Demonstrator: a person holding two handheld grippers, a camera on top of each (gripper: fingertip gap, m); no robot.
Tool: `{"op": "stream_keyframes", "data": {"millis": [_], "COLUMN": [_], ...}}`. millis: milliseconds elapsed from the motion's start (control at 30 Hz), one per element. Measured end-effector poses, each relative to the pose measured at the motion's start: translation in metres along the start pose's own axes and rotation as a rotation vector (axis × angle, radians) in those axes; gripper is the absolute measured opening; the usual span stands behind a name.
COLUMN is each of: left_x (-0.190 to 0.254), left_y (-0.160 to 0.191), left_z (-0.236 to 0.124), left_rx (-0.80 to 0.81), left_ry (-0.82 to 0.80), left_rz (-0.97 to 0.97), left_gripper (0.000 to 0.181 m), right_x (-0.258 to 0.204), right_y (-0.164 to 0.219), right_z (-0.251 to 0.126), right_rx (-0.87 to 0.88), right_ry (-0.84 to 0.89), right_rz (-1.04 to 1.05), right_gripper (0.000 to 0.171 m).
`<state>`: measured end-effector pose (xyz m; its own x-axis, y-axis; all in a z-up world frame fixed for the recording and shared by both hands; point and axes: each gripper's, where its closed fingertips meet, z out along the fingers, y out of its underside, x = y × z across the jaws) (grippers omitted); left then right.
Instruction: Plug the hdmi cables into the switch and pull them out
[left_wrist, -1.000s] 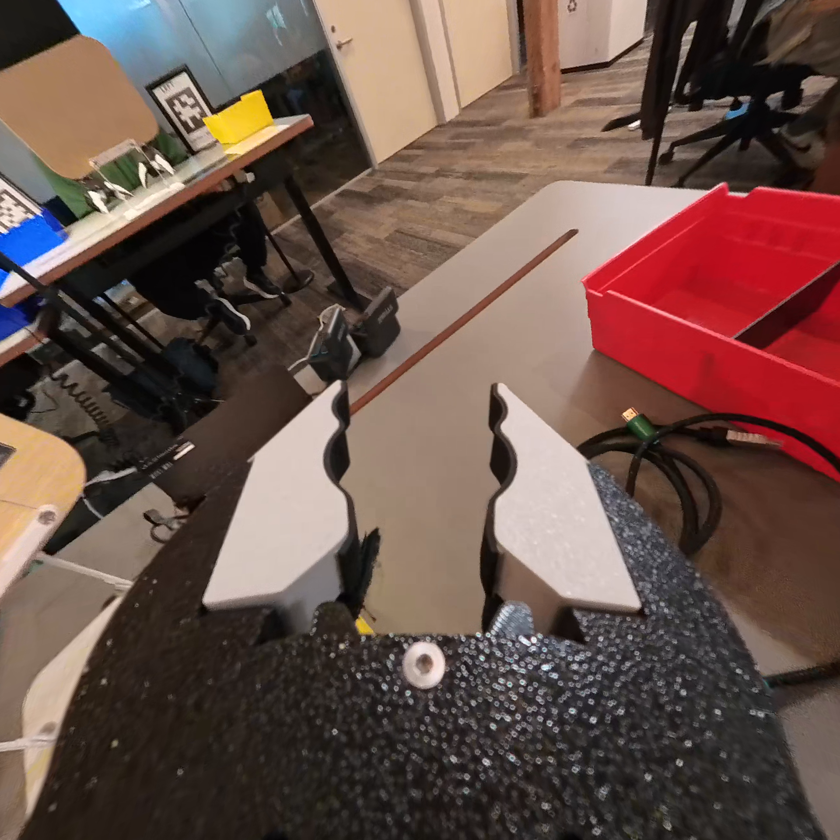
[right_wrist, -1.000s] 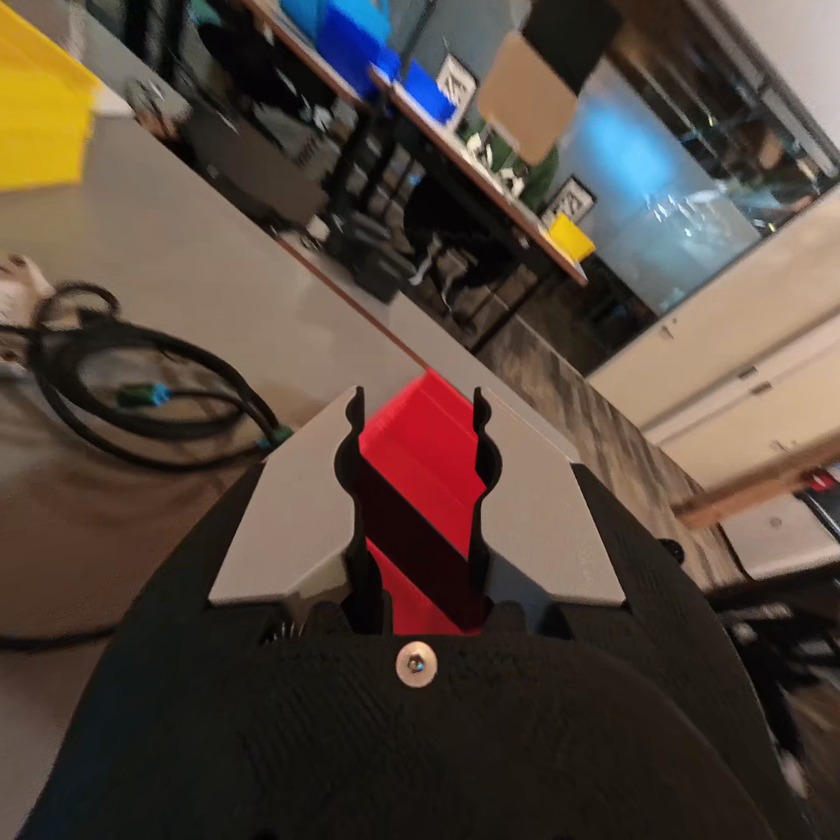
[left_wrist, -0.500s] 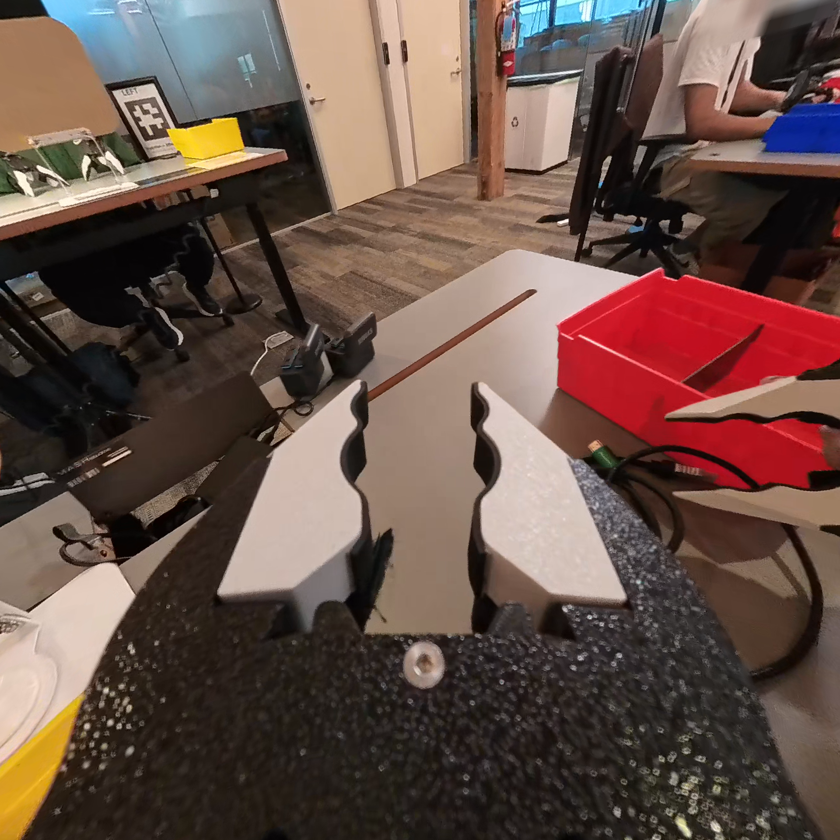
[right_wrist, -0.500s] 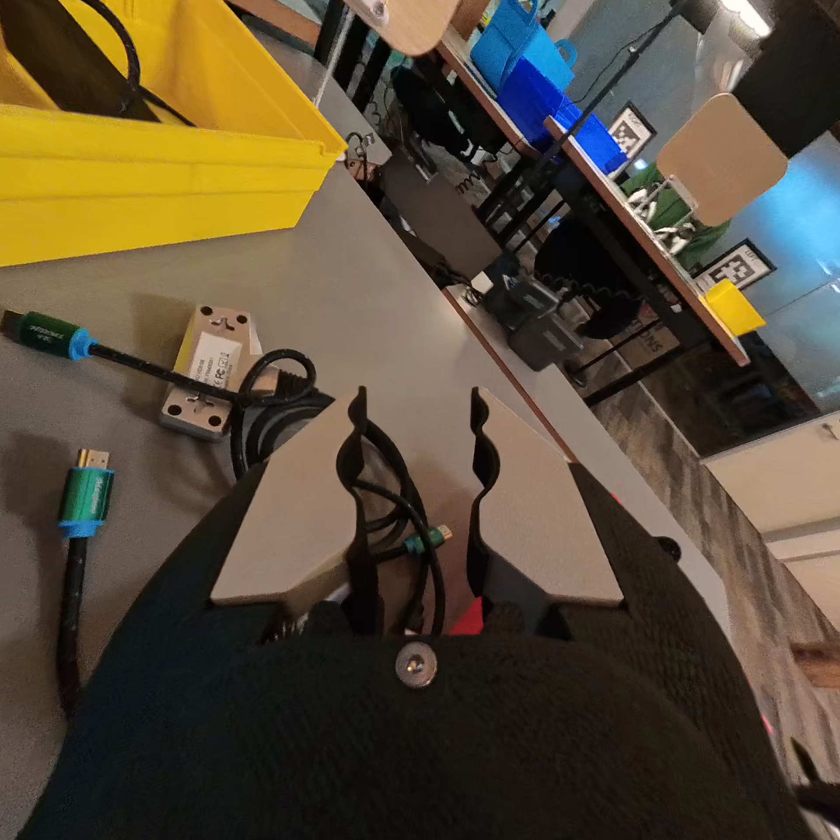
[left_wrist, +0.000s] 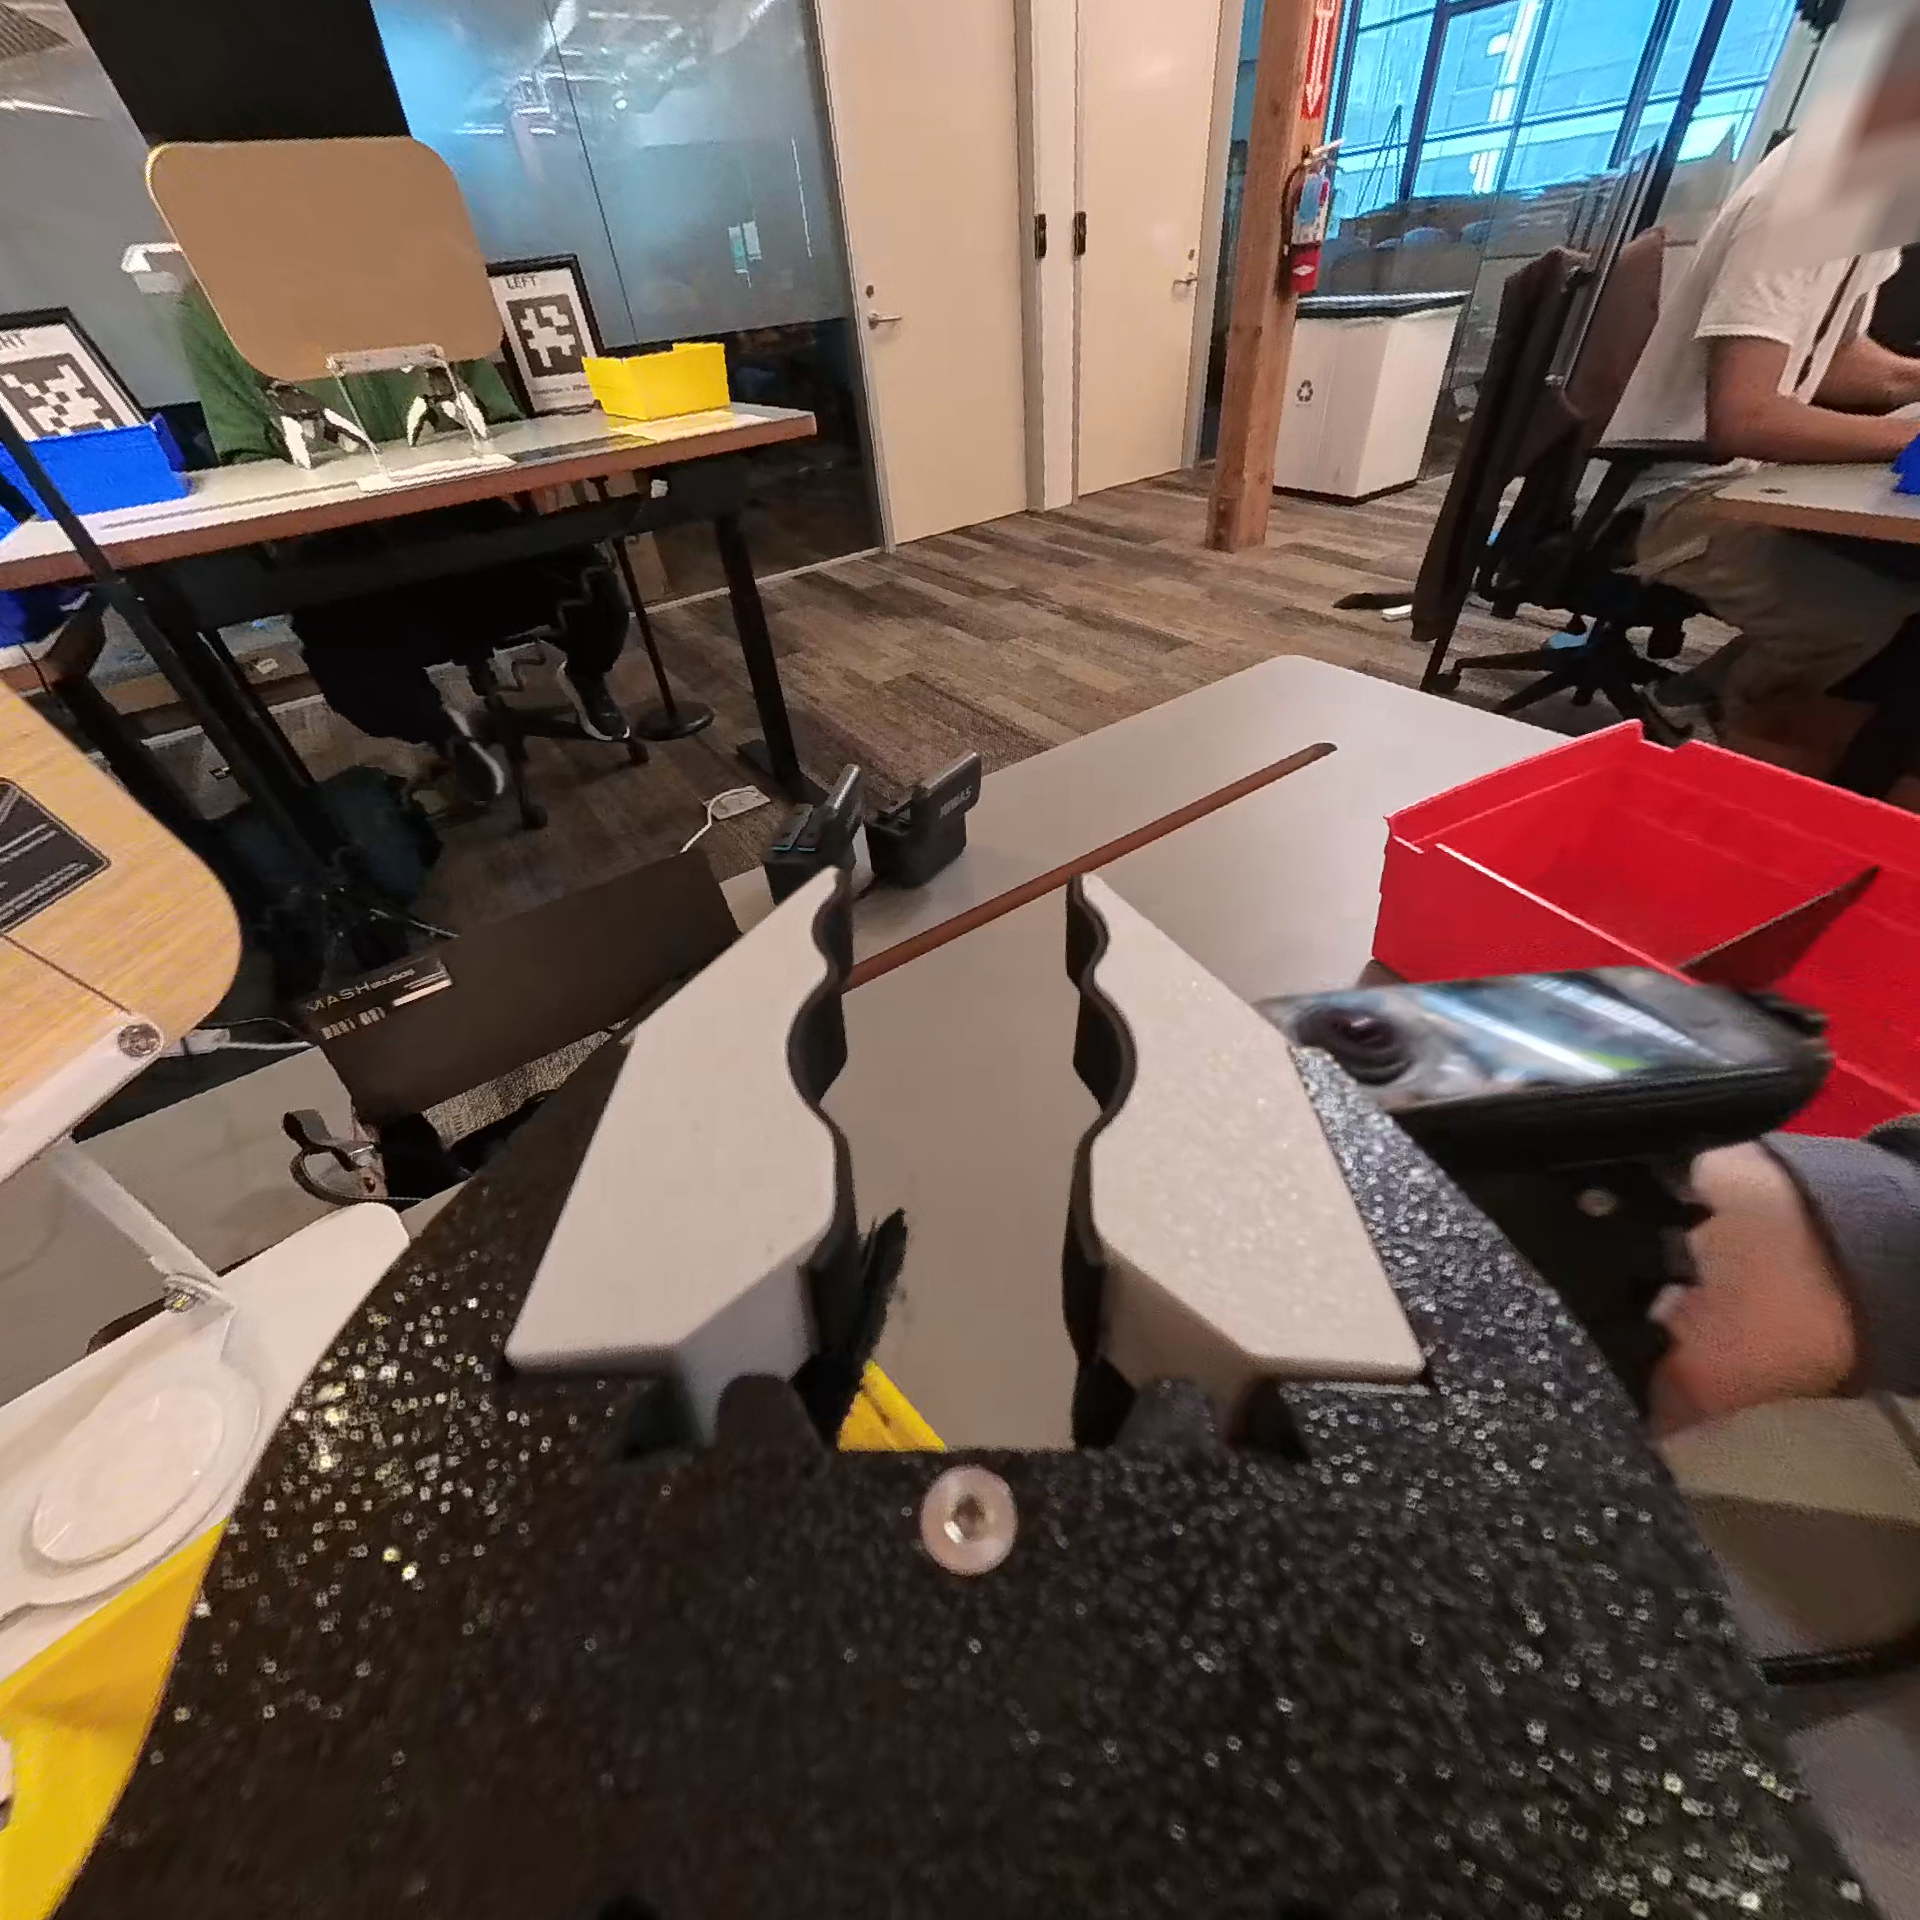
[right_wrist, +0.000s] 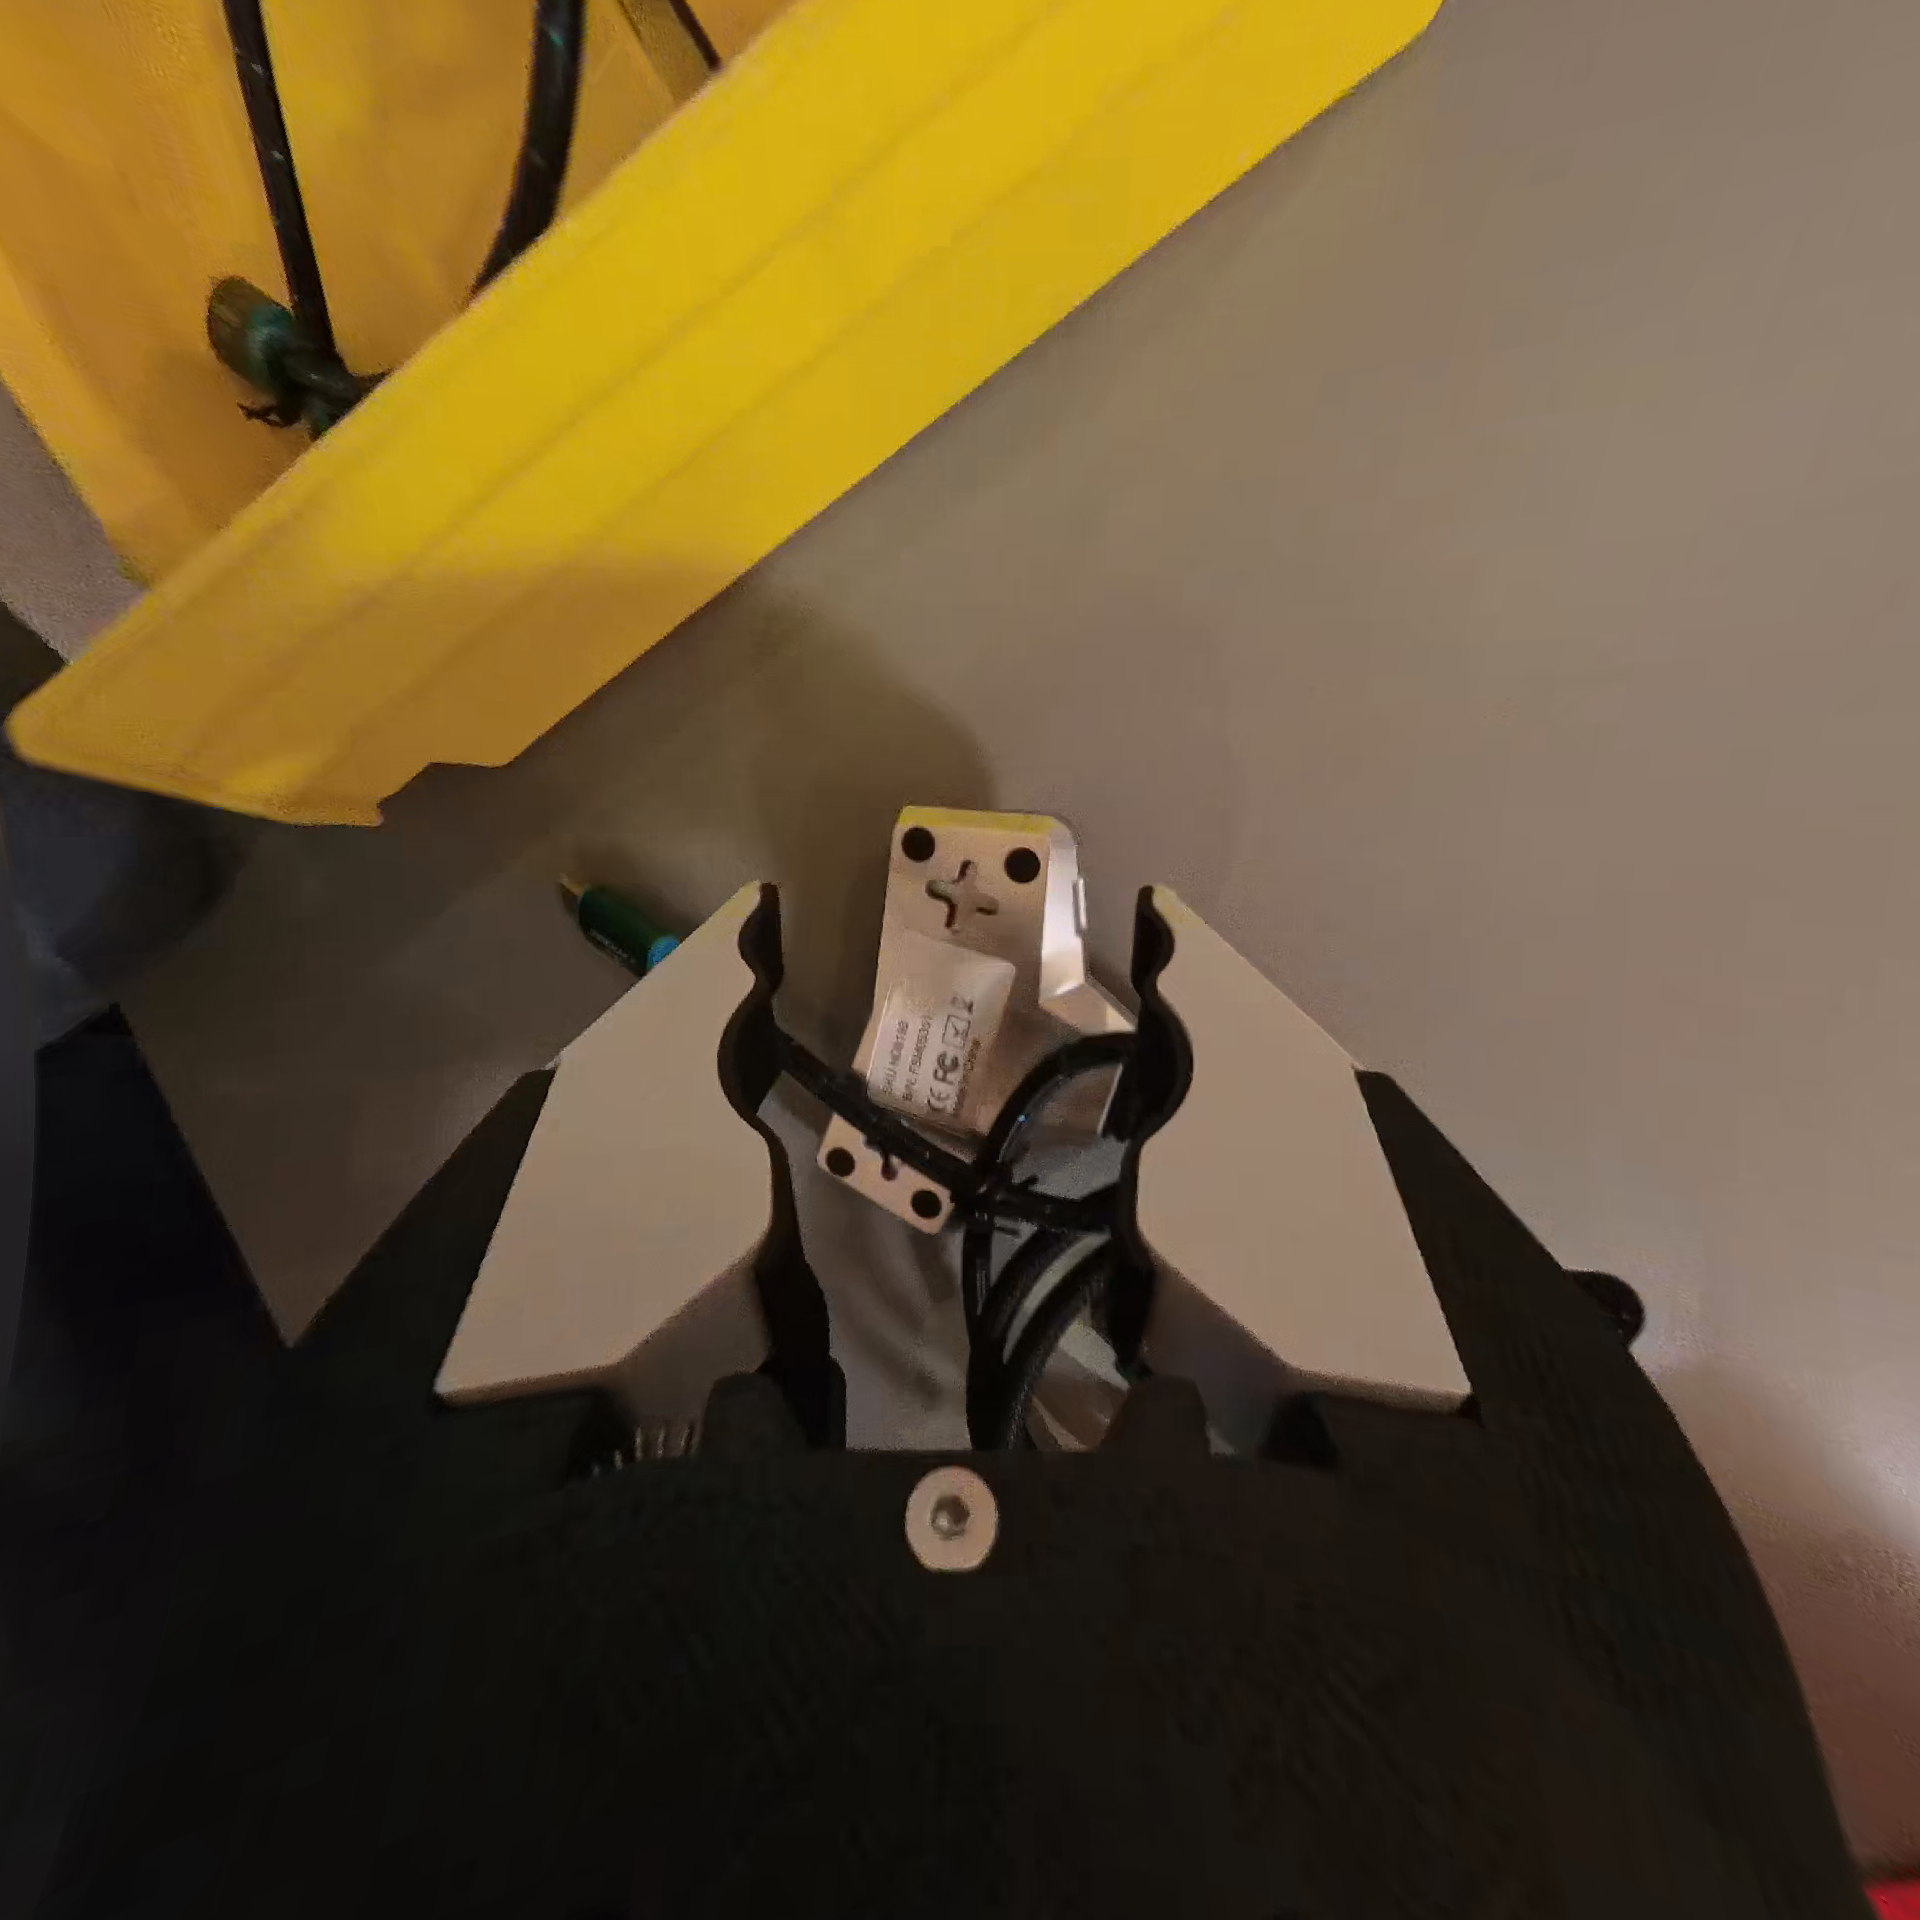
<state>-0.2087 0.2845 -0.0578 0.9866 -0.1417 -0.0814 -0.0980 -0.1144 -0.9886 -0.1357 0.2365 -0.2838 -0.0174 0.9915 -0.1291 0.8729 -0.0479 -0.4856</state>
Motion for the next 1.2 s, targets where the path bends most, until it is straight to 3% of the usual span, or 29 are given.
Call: {"op": "stream_keyframes", "data": {"millis": [200,467,600,767,900,1000,1100,1200], "left_x": [0.002,0.007,0.006,0.012,0.039,0.057,0.079,0.093], "left_y": [0.0,0.004,0.005,0.016,0.056,0.093,0.111,0.113], "left_z": [-0.001,0.005,0.005,0.011,0.028,0.046,0.067,0.08], "left_rx": [-0.004,-0.03,-0.033,-0.073,-0.277,-0.468,-0.529,-0.521], "left_ry": [0.004,0.015,0.013,0.078,0.247,0.283,0.292,0.298], "left_rz": [0.008,0.026,0.028,0.02,-0.03,-0.011,0.094,0.129], "left_gripper": [0.039,0.038,0.038,0.046,0.056,0.063,0.06,0.053], "right_x": [0.007,0.008,0.037,0.087,0.103,0.104,0.103,0.109], "right_y": [0.025,0.02,-0.003,-0.038,-0.052,-0.056,-0.054,-0.045], "right_z": [0.029,0.029,0.016,-0.036,-0.09,-0.124,-0.148,-0.157], "right_rx": [-0.281,-0.234,-0.029,0.365,0.691,0.888,0.99,0.991], "right_ry": [-0.008,-0.128,-0.022,0.149,0.154,0.098,0.054,0.14], "right_rz": [-0.006,0.015,0.061,0.161,0.277,0.342,0.378,0.343], "right_gripper": [0.054,0.049,0.049,0.049,0.048,0.048,0.048,0.047]}}
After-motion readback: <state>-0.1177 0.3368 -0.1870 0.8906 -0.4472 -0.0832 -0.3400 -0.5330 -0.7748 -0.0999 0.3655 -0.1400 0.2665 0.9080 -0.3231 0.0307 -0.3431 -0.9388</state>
